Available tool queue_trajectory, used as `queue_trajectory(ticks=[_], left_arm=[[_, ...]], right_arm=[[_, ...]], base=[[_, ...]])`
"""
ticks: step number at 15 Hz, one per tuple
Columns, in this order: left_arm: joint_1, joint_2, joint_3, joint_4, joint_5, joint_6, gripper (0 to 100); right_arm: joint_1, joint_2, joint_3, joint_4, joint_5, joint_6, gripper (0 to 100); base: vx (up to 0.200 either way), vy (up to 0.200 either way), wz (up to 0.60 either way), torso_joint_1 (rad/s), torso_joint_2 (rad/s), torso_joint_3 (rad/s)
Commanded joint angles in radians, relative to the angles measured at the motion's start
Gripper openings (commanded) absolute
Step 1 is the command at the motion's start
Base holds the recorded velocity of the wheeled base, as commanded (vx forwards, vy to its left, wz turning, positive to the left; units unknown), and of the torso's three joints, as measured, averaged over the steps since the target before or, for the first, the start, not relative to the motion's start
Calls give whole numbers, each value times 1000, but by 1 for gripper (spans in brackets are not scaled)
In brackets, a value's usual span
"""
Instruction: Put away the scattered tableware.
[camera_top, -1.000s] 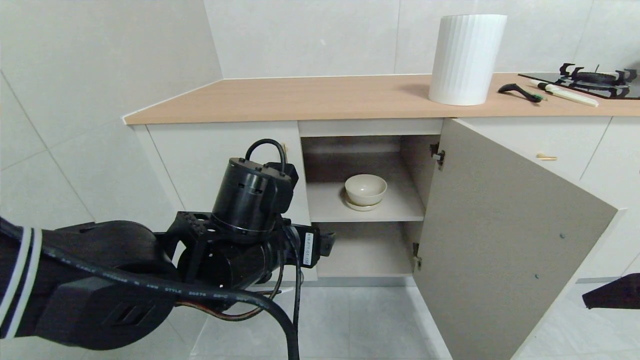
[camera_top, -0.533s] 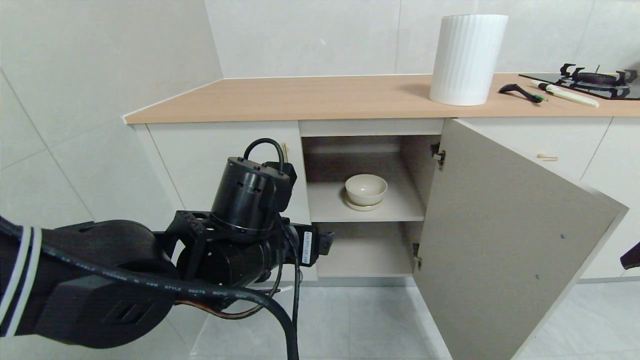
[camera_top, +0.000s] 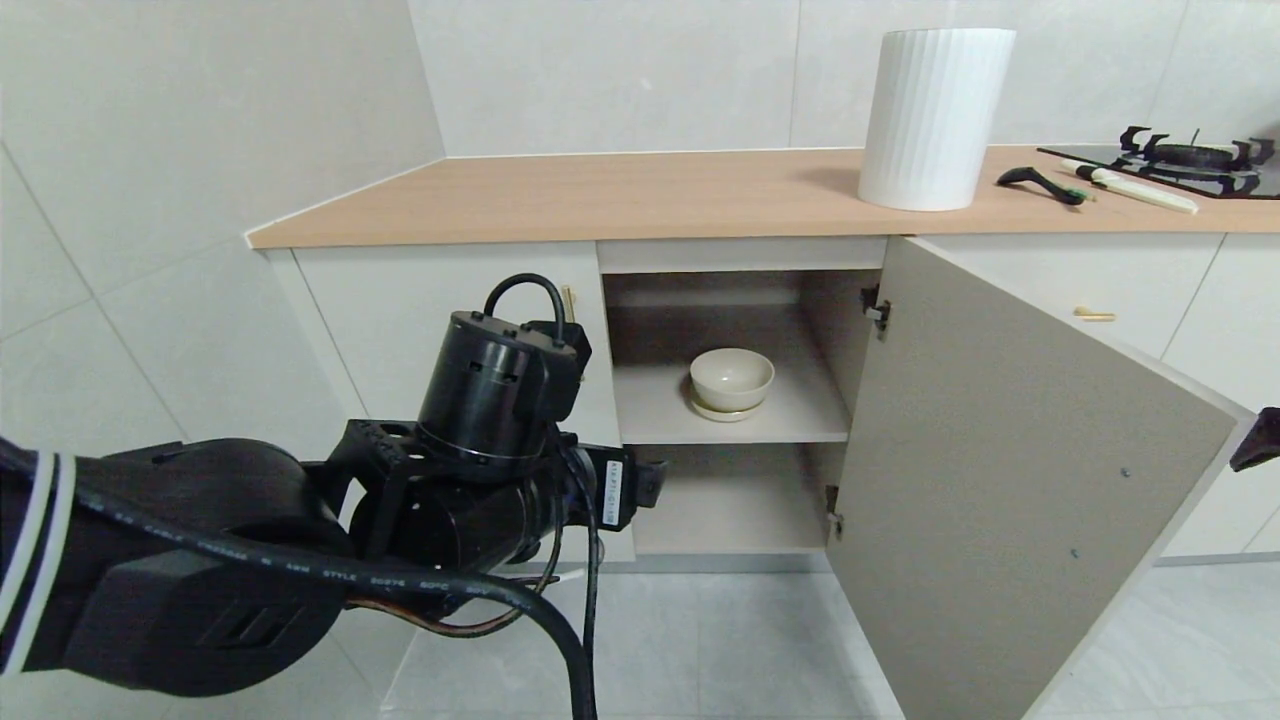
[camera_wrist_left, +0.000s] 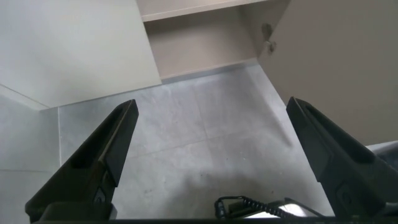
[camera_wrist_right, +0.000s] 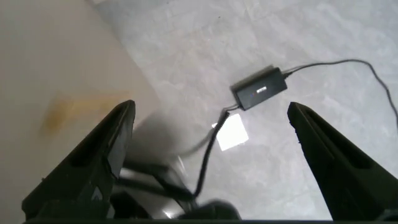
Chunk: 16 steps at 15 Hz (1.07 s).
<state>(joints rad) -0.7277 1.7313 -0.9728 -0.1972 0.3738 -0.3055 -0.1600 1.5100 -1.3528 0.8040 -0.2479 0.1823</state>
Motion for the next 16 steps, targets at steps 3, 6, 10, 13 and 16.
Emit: queue_trajectory(ticks=[3, 6, 10, 13, 16], left_arm=[[8, -4, -1, -2, 0, -1, 100], [16, -6, -3, -2, 0, -1, 100], [54, -33, -3, -1, -1, 2, 100], [106, -52, -1, 2, -3, 5, 100], [172, -59, -1, 1, -1, 5, 100]], right_arm=[[-23, 159, 3, -85, 64, 16, 100], [-10, 200, 1, -88, 170, 22, 100], [162, 213, 40, -88, 223, 42, 100], [341, 262, 21, -120, 245, 94, 100], [482, 355, -17, -269, 242, 117, 100]], base=[[0, 0, 0, 0, 0, 0], [0, 0, 0, 0, 0, 0], [0, 0, 0, 0, 0, 0], [0, 0, 0, 0, 0, 0], [0, 0, 0, 0, 0, 0]])
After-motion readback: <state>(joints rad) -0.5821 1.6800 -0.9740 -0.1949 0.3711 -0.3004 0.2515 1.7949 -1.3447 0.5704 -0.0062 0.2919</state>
